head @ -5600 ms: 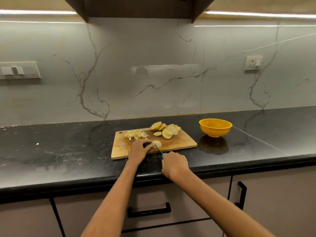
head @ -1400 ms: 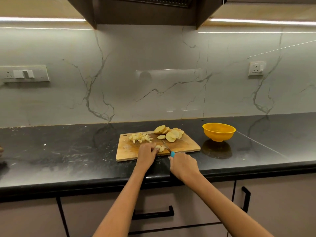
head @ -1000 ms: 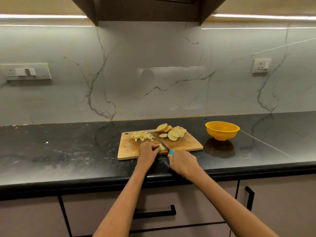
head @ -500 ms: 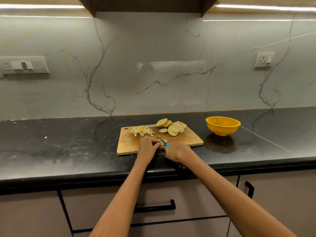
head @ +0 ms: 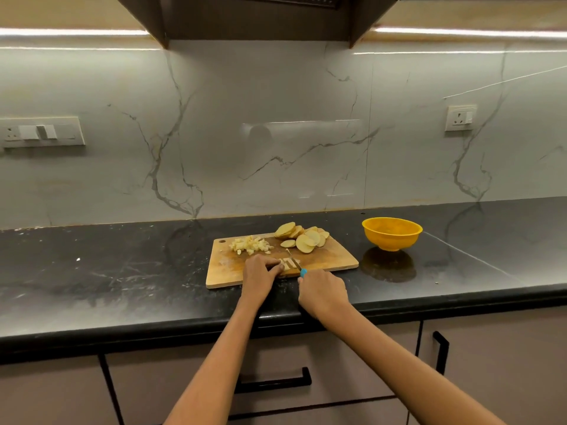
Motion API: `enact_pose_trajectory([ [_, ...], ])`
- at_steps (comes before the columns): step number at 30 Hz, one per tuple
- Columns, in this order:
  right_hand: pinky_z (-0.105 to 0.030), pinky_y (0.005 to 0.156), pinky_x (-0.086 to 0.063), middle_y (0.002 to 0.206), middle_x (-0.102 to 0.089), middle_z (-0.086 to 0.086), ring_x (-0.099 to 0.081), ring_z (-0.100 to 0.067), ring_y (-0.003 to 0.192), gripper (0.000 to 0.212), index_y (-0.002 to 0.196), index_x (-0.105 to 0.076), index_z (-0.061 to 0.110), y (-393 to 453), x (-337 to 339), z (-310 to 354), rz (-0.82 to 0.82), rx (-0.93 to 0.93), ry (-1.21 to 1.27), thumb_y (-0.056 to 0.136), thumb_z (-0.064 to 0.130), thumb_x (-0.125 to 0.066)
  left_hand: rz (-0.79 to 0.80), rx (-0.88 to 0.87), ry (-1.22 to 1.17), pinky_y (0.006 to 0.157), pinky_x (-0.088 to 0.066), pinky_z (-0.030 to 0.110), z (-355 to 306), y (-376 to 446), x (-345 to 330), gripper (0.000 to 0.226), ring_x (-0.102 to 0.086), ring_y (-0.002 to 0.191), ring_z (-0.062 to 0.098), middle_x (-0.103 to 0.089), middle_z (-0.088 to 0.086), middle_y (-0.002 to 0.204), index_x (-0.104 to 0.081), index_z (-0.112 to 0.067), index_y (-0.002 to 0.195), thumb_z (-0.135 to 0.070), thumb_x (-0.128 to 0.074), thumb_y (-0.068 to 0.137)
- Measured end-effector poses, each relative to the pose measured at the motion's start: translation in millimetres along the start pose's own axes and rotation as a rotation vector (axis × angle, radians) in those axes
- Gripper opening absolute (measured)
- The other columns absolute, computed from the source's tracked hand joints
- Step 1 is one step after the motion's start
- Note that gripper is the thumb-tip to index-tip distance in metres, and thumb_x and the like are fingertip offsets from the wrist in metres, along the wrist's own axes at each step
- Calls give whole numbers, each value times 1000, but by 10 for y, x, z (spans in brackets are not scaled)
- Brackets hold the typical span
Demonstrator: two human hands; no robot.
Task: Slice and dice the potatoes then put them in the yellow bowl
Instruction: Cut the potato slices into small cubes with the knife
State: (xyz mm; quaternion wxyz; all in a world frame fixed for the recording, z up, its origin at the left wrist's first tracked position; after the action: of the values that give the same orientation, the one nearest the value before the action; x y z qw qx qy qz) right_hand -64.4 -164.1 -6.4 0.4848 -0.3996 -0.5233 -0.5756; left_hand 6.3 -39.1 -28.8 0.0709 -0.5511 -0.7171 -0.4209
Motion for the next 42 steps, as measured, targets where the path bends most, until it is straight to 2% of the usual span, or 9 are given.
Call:
enact_pose_trajectory([
  [3,-32,76,-43,112,-64,-11,-61,-25,102,39,114,-58,5,17,-16,-13,21,-67,183,101,35,-38,-40,39,-32,93,-37,19,42,10,13,26,-59,111,17,-67,8,114,-67,-6,112,-12,-64,87],
  [6,-30,74,-41,111,-64,-10,-61,-23,101,40,113,-59,5,34,-41,17,48,-67,229,100,37,-39,-50,54,-39,91,-38,18,61,18,14,24,-61,107,17,-68,9,111,-68,-6,109,-10,-65,85],
  [10,-30,76,-42,111,-64,-10,-61,-23,101,40,115,-59,5,47,-38,33,67,-60,207,100,37,-40,-46,56,-37,87,-43,18,65,16,11,23,-64,101,15,-70,9,105,-70,-4,104,-11,-69,82],
  [19,-35,87,-45,117,-62,-11,-59,-26,107,33,116,-57,5,84,16,96,160,-11,117,101,29,-39,-33,32,1,77,-39,14,6,18,12,21,-64,95,14,-71,9,102,-71,-4,102,-11,-69,82],
  [26,-32,79,-43,119,-61,-11,-59,-26,108,29,119,-56,6,242,42,207,255,49,19,98,22,-42,-62,63,35,76,-42,17,-7,15,8,16,-65,94,16,-72,9,98,-73,-4,97,-10,-68,83],
  [30,-33,83,-45,120,-60,-10,-58,-26,109,28,120,-55,6,73,32,117,194,86,-56,98,21,-45,-61,51,59,78,-43,18,1,-2,10,16,-65,93,16,-72,8,98,-73,-5,98,-12,-68,84],
  [34,-31,74,-49,115,-63,-9,-63,-24,101,27,122,-56,5,-117,-45,62,54,152,-219,98,16,-47,-76,47,64,77,-41,16,-23,-11,14,17,-65,95,15,-72,7,100,-73,-7,99,-13,-68,84],
  [36,-30,73,-49,111,-64,-9,-64,-23,98,28,120,-56,4,-134,-53,12,30,131,-176,99,20,-47,-69,51,65,79,-40,15,-18,-14,10,18,-64,97,15,-72,7,101,-72,-7,100,-14,-68,84],
  [42,-30,74,-40,112,-63,-9,-61,-23,99,41,114,-58,7,-36,24,-130,71,-41,198,101,38,-37,-116,135,-31,88,-36,17,26,-1,45,22,-61,107,18,-69,10,109,-69,-4,107,-9,-64,86],
])
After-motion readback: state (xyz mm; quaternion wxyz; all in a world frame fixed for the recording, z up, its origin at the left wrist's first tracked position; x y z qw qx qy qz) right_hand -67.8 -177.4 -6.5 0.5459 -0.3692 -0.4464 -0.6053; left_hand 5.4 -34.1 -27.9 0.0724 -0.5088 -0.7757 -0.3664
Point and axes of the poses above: each hand's wrist, its own y-axis towards the middle knuckle, its own x-axis out of the back of the hand, z = x × y, the point moved 2 cm from there along y, towards the middle knuckle
